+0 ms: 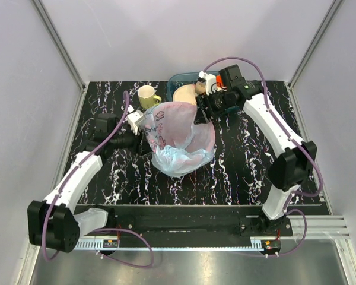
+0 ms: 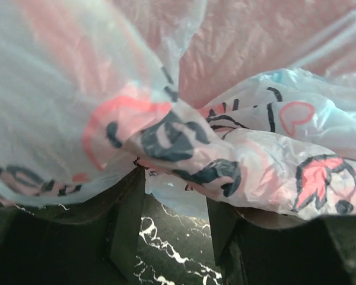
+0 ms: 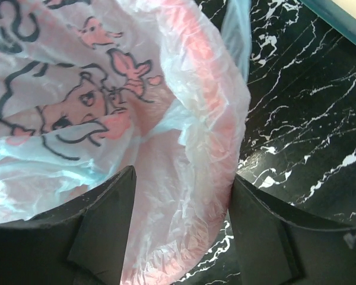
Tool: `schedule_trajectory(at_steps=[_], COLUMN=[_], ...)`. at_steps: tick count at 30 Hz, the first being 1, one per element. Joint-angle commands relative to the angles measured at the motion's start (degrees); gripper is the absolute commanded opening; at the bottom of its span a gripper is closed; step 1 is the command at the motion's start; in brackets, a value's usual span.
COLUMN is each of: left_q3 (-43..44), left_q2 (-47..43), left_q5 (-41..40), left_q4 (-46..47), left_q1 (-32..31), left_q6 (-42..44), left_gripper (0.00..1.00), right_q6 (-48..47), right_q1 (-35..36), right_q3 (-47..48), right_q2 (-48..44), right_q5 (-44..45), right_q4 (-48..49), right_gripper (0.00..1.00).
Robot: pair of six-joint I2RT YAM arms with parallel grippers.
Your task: Put the trash bags into the trash bin
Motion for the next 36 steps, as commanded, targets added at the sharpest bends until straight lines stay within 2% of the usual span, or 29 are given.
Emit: schedule_trajectory(at_steps=[1,4,8,11,12,14,22,29,31,33,36], left_q3=[1.1,5.1,12.6,17.0,18.0,19.6,24.2,26.4,29.0,31.3,35.2], left_q2=[4.7,9.5,16.1,19.8,20.4,21.5,25.5,27.3,27.9,29.0,29.5], left_q5=[-1.5,-2.6,-2.8,-1.5,-1.2,-0.7,-2.8,-3.1,-3.5,-3.7,-0.3], left_q4=[15.4,16.5,13.3,10.6,9.6,8.7,5.4,7.0,5.3,3.0,-1.7], left_q1=[0.5,1.9,4.9,5.8,5.8,5.9,6.3,7.4,8.5,9.7,13.3], left_q6=[-8.9,-9.2,-8.0,-7.1,-6.6,-6.0,-5.6,-8.7,-8.7,-9.0,-9.3], left_gripper=[0.49,0.52,0.54,0.54,0.55,0.55,0.60,0.65,0.68,0.78,0.86], right_q6=[4.4,6.0,6.4,7.2,7.6,8.0,10.4,12.2,13.0,14.1,14.9], right_q1=[1.3,1.2,1.2,1.0,0.9,-0.2,-2.4,-3.6,-4.9,-5.8,-7.6], right_q3=[-3.9,-6.1,-6.2,-5.4,-5.5,-5.2,-4.0,-0.6,0.9,1.3,0.6], right_q2=[-7.1,-9.2,-8.8,-8.3,-8.3,-8.3,-7.3,-4.5,-4.2,-4.5,-6.5], right_q5=[-4.4,-6.0,-4.8,-3.2,-2.7,-1.0,0.9,7.3,7.8,7.7,7.3], right_q4=[0.9,0.8,-1.3,-2.2,-2.3,-2.6,-4.5,-2.8,-2.8,-2.3,-0.6], right_gripper=[0.71,0.75,0.82,0.90,0.97,0.99,1.00,1.00,1.00,1.00,1.00])
